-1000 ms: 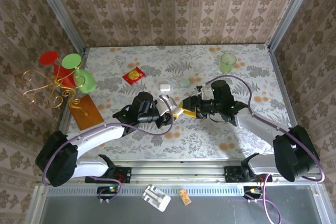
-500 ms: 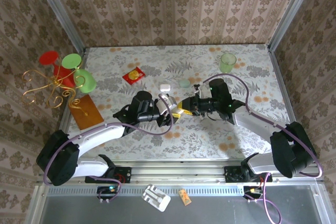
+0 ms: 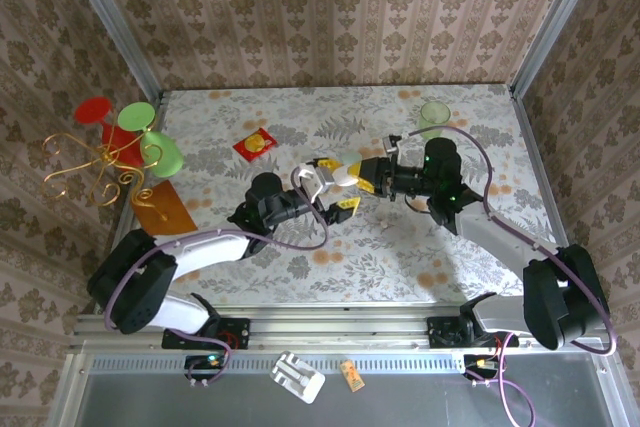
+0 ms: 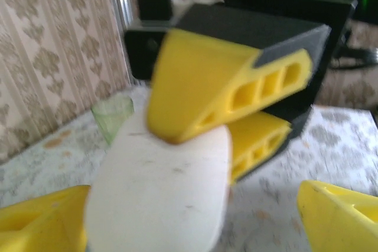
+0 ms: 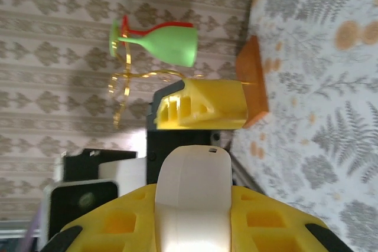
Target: Insert the wireless bluetooth earbuds into the charging case
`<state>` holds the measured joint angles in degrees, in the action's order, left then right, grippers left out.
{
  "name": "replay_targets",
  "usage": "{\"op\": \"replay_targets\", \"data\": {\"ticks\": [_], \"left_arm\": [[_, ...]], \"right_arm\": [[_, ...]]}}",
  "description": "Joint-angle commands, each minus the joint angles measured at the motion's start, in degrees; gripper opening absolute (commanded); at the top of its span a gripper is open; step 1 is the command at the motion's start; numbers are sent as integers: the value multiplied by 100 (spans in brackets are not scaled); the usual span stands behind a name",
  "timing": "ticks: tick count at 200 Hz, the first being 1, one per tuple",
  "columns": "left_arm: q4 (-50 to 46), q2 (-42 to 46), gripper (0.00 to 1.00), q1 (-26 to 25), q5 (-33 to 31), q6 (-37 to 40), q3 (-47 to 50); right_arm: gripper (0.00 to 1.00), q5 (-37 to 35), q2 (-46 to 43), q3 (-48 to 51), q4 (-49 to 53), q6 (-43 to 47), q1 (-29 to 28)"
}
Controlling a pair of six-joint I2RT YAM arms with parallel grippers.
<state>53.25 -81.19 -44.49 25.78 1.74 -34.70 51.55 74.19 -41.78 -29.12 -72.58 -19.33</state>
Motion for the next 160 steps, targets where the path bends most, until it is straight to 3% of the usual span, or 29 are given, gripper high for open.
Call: {"op": "replay_targets", "data": {"ticks": [1, 70, 100, 160], "left_arm": [[1428, -221, 85, 170, 139, -400, -63], [1271, -150, 85, 169, 234, -185, -59], [2043, -383, 84, 175, 307, -214, 3], [2022, -572, 80, 353, 682, -453, -394]], "right_arm": [[8, 320, -159, -44, -1170, -838, 202], [5, 178, -380, -36, -1007, -840, 297], [2, 34, -200, 111, -1868, -1528, 341], [0, -70, 25, 275, -2590, -2169, 346]]}}
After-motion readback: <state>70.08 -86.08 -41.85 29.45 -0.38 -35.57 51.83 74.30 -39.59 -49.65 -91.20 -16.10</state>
